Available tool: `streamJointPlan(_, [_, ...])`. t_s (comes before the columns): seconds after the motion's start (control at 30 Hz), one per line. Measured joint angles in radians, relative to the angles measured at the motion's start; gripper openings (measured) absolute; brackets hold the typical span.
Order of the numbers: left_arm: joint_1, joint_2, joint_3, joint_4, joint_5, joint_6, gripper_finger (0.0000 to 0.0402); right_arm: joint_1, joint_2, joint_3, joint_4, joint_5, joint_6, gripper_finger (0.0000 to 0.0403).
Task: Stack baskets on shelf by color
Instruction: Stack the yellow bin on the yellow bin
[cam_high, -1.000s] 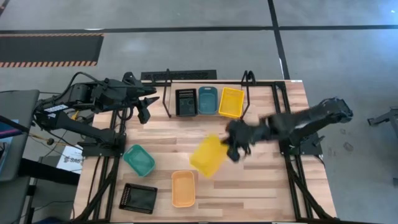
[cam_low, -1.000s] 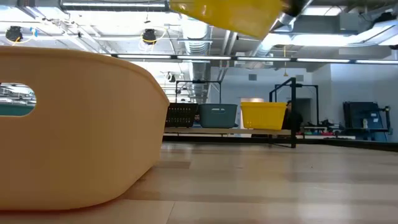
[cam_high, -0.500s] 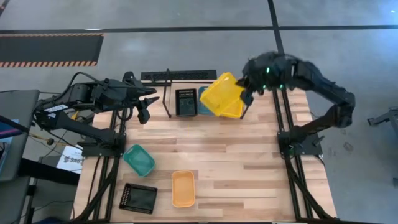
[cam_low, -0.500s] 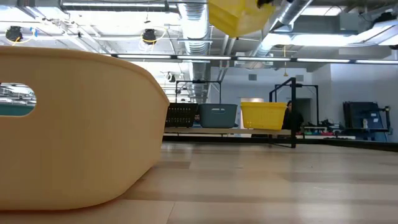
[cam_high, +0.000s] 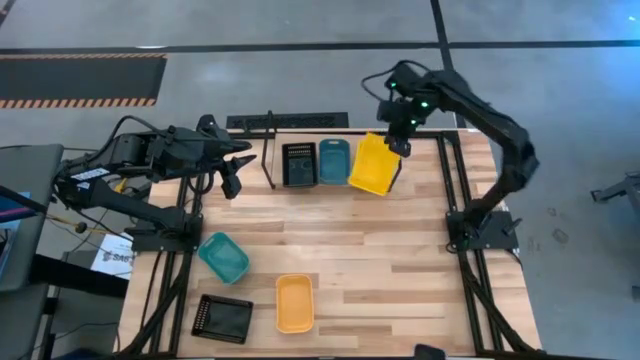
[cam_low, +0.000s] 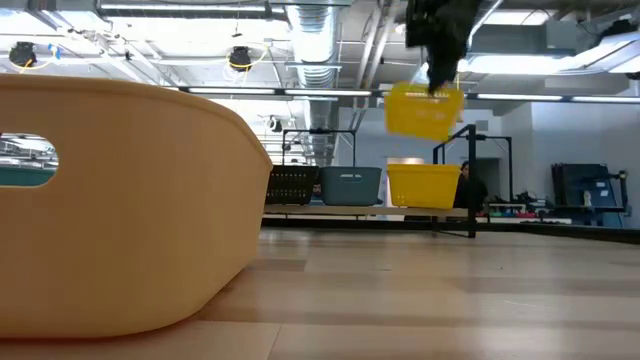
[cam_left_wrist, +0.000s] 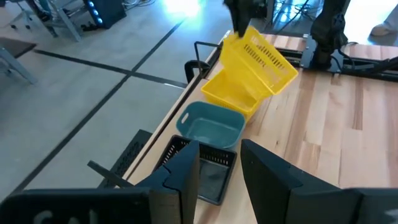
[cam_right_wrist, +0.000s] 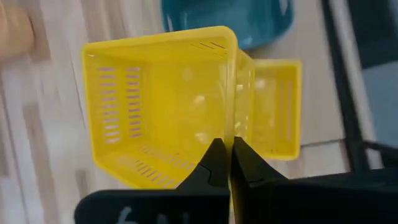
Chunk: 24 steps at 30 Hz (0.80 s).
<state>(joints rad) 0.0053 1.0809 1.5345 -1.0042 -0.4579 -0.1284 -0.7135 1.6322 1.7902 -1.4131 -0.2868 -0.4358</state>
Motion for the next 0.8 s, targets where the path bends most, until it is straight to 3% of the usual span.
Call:
streamJointPlan(0.17, [0.000, 0.000, 0.000, 0.000, -0.001, -0.050, 0.0108, -0.018, 0.094, 0.023, -0.008, 0.001, -0.109, 0.0001])
streamJointPlan(0.47, [0.000, 0.000, 0.000, 0.000, -0.033, -0.069, 0.0108, -0.046, 0.240, 0.230, -0.084, 0.005, -0.210, 0.0001])
streamJointPlan(0.8, [0.000, 0.000, 0.000, 0.000, -0.038, -0.084, 0.0108, -0.097, 0.231, 0.234, -0.099, 0.010, -0.201, 0.0001])
